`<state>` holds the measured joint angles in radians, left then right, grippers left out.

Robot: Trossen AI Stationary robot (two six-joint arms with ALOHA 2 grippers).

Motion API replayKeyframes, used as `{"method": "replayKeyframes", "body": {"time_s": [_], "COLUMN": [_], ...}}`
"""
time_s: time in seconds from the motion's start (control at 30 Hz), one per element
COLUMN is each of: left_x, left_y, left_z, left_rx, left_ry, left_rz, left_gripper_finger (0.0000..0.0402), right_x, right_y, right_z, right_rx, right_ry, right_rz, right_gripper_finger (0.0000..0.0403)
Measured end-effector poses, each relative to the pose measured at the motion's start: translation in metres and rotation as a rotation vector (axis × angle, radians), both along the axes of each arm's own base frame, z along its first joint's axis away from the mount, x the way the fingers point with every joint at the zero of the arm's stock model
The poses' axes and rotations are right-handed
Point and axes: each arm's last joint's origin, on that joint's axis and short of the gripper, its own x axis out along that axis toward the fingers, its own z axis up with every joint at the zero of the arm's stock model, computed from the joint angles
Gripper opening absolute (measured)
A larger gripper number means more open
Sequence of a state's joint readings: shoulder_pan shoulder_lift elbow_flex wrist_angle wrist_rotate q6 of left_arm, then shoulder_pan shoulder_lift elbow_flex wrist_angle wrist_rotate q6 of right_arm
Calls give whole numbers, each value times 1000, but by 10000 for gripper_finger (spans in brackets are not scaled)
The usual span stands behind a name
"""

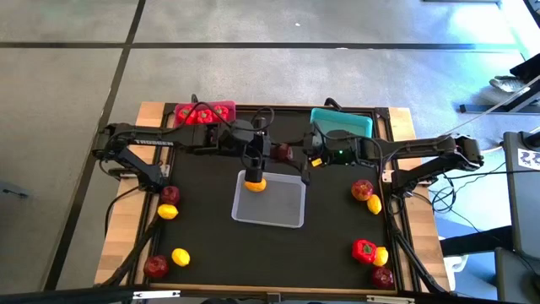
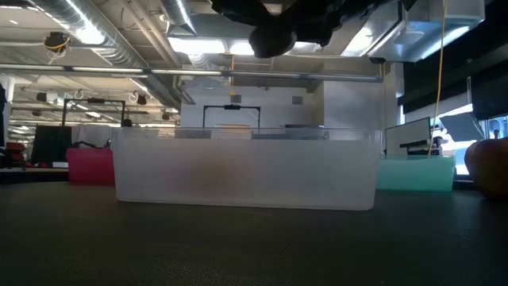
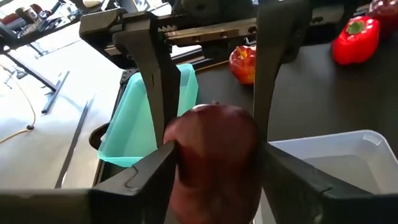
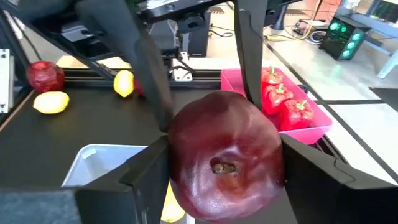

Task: Sort produce into baskets
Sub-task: Put the apple into the blue bin

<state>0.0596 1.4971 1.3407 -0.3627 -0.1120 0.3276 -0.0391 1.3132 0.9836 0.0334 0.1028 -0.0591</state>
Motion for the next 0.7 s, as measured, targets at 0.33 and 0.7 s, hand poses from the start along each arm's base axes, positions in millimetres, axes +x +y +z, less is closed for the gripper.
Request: {"method": "replayKeyframes", "body": {"time_s": [0.33,0.7], "left_x": [-16,-24], "left_y": [-1,-10], "left_z": [-1,-60], "left_rx": [-65,-226], "left_ry": [100,226], "left_rz": [39,138], "left_gripper_finger": [262,262], "right_x": [-9,-46], "right_y": [-3,-31], "right_z": [1,8], "right_rx": [-62,-131], "right_ry": [59,202], "right_rz": [-110,-329], "right_gripper_finger": [248,252]}}
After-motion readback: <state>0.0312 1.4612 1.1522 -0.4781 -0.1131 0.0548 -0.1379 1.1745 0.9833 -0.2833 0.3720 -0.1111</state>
